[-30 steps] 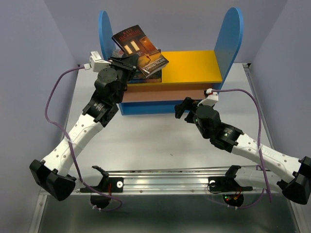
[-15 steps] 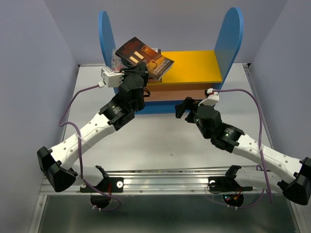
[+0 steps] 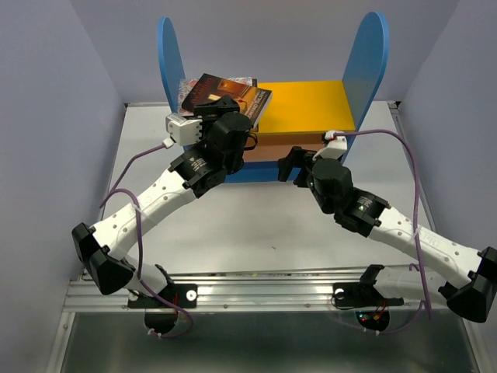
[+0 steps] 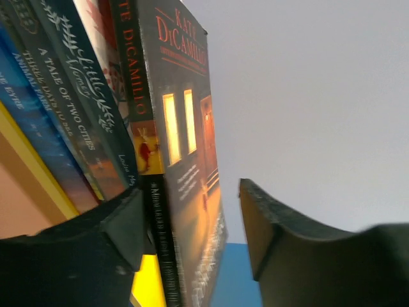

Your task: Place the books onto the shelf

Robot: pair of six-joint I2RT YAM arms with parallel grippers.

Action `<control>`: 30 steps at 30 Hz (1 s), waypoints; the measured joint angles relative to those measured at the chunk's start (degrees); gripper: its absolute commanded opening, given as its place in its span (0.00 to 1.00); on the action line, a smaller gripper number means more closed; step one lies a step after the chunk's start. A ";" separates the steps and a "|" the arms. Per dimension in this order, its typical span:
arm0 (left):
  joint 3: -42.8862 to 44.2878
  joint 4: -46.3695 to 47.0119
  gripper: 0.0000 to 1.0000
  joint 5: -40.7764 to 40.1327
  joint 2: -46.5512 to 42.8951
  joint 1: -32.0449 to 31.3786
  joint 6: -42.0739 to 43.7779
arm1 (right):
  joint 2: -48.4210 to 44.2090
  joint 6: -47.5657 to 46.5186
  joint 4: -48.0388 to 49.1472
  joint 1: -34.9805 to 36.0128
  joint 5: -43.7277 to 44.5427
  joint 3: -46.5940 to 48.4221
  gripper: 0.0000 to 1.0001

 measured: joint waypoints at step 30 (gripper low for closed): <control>-9.62 4.39 0.99 25.31 -9.31 0.02 25.57 | 25.68 -20.92 -2.12 -8.66 -1.18 33.53 1.00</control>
